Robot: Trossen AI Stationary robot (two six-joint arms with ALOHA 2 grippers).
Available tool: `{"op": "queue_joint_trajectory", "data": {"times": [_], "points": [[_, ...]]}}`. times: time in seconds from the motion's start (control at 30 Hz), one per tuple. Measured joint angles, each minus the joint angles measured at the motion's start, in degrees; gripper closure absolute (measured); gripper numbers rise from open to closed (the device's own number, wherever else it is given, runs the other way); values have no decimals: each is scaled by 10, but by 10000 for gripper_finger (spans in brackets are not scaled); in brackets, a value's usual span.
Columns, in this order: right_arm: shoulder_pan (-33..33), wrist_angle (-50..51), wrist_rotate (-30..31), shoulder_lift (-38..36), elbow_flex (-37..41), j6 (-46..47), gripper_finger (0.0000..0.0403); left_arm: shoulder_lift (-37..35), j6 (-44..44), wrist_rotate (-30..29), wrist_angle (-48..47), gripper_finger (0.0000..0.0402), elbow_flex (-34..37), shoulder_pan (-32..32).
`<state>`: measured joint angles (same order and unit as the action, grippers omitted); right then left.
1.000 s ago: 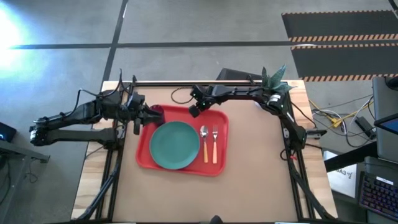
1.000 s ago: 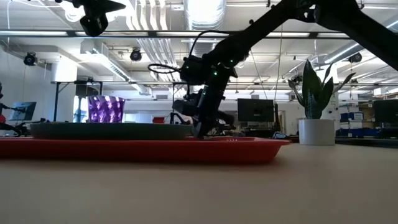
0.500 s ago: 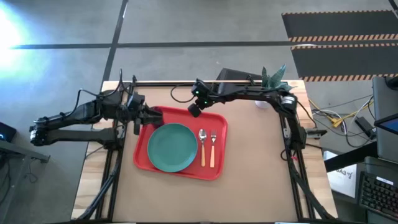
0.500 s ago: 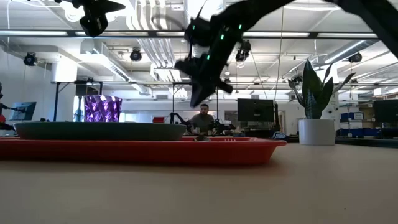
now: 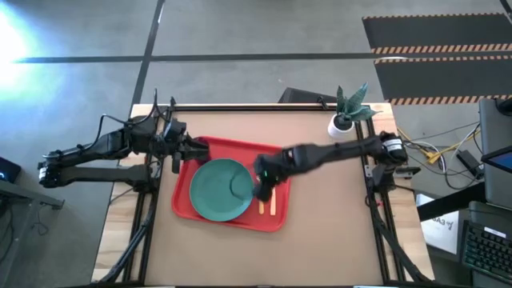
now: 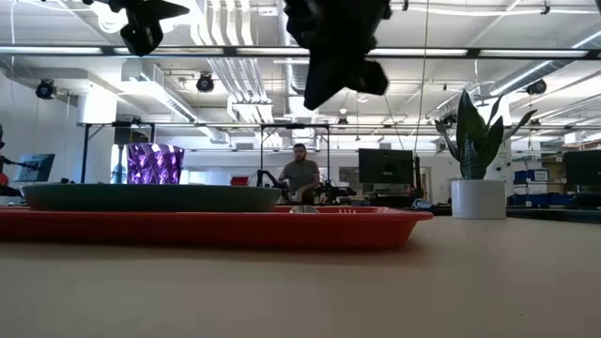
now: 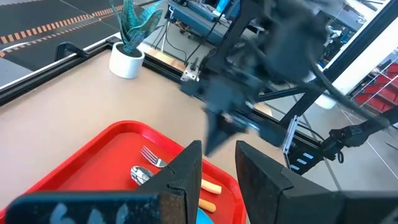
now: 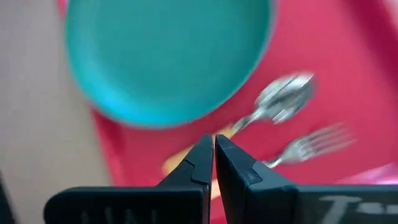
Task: Pick and place plate/cup/fork/spoon on tray
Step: Move the red tray to the center of the table
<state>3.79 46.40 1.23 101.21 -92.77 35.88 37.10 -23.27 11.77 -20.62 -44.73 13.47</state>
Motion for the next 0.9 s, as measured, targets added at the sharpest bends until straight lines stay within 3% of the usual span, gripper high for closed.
{"op": "queue_joint_trajectory", "data": {"times": [0.23, 0.47, 0.9], "points": [[99, -39, 0, 1, 44, 141, 394, 0, 0, 0, 0, 322, 0, 0], [155, -105, 2, 15, 93, 244, 394, 0, 0, 0, 0, 322, 0, 0], [161, -160, -7, 85, 114, 268, 394, 0, 0, 0, 0, 322, 0, 0]]}}
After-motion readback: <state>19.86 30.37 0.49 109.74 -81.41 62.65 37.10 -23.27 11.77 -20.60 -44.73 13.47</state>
